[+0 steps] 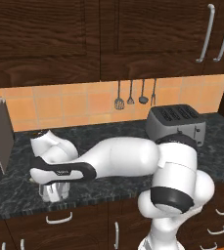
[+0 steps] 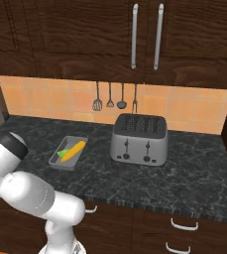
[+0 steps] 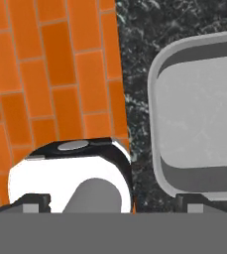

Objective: Take the meat container that has the fish and place it on the second highest rack of the freezer. Then take the vegetable container that has the lemon wedge and corn and place it on the highest rack of the freezer.

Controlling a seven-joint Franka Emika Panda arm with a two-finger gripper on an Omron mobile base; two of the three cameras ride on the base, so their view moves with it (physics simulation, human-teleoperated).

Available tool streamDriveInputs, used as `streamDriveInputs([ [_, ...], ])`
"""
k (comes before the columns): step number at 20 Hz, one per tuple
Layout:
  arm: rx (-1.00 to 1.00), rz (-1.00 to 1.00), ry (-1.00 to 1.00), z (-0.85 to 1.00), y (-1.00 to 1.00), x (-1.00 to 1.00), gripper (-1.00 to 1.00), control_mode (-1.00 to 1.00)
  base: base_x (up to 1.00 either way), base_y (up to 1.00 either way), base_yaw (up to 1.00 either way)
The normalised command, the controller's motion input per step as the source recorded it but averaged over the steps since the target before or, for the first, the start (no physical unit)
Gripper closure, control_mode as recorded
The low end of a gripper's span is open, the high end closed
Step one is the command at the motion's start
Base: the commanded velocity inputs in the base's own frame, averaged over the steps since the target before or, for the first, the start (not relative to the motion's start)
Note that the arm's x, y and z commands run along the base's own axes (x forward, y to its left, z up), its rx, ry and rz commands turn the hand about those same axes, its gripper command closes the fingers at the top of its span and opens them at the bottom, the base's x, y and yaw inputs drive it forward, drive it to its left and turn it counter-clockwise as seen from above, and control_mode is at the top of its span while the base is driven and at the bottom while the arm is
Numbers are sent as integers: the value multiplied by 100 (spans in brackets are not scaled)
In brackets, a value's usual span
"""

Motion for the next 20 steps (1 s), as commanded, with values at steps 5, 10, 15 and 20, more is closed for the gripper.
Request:
streamDriveInputs([
  [5,0,0,0,-26,4,14,-100,-100,0,0,0],
  [10,0,0,0,-11,11,19,-100,-100,0,0,0],
  [15,0,0,0,-14,22,24,-100,-100,0,0,0],
  [20,0,0,0,-15,22,29,-100,-100,0,0,0],
])
